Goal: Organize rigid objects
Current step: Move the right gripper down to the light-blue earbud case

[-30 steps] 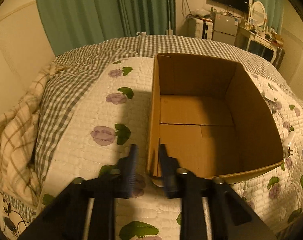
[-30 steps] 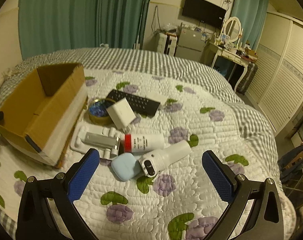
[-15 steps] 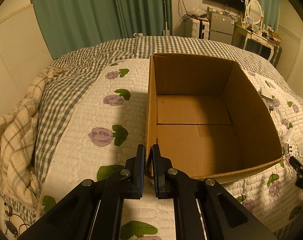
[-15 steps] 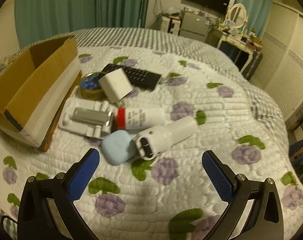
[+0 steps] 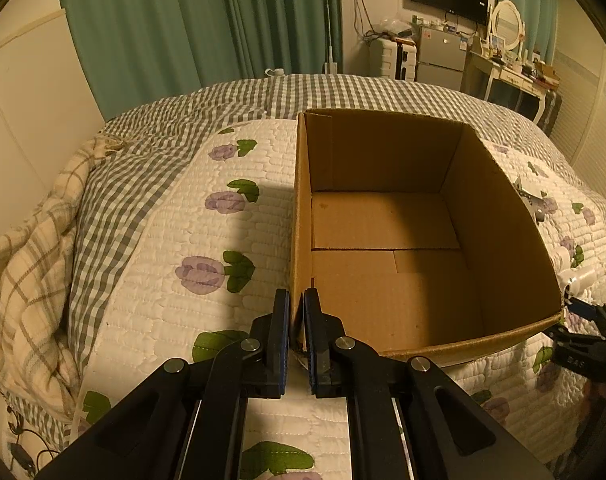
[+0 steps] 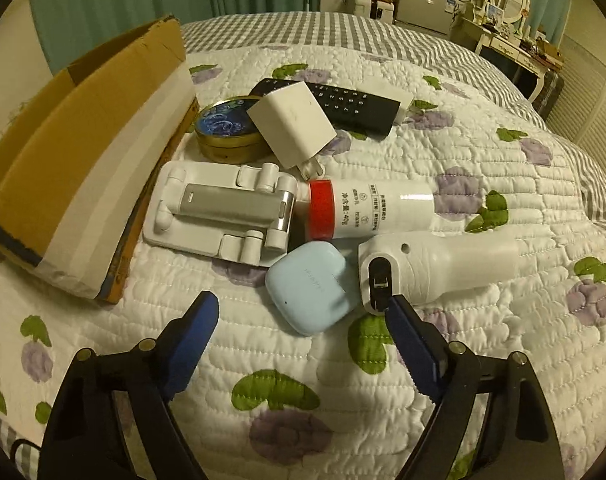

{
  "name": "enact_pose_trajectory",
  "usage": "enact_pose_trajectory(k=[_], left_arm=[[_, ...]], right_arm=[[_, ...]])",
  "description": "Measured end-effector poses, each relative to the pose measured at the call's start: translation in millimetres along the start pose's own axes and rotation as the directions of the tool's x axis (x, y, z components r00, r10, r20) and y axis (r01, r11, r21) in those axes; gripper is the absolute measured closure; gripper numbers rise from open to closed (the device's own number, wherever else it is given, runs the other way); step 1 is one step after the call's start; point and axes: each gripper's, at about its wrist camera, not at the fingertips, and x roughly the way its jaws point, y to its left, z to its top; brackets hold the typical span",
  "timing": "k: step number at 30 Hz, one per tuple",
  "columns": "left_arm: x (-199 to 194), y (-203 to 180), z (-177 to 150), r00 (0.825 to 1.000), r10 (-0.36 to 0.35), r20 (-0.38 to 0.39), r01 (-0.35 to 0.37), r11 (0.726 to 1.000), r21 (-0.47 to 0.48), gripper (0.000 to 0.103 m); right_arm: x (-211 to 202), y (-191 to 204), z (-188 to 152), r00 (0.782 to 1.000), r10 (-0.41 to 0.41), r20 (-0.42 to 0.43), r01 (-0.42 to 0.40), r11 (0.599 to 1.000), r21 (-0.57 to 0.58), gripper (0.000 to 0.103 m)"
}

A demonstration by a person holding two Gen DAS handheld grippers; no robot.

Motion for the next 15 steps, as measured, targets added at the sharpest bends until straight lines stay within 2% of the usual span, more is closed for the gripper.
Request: enact_pose_trajectory(k=[3, 6, 8, 13, 15], left_arm=[[0, -1, -1, 1.000, 0.001, 0.005, -0.001, 1.000, -0.001, 0.096], [0, 0, -1, 1.000, -0.005, 0.006, 0.005, 1.000, -0.009, 0.096], [0, 0, -1, 1.000, -0.007, 0.006, 0.007, 1.000, -0.010, 0.096], [0, -1, -1, 1.000, -0.004, 0.010, 0.004, 1.000, -0.009, 0.096], [0, 0, -1, 1.000, -0.003, 0.011, 0.004, 1.000, -0.012, 0.096]], right_arm=[[10, -3, 2, 1.000, 0.003, -0.006, -0.003, 1.000, 0.025, 0.017], [30, -7, 4, 0.999, 0.015, -0.048, -0.012, 0.998, 0.063, 0.024], [31, -11, 3, 0.999, -0.006, -0.034, 0.008, 0.997, 0.080, 0.037], [19, -13, 0, 1.000, 0.003, -0.008, -0.002, 0.996, 0.085, 0.045], [10, -11, 0, 1.000, -0.007, 0.020, 0.005, 0.997, 0.071, 0.062]])
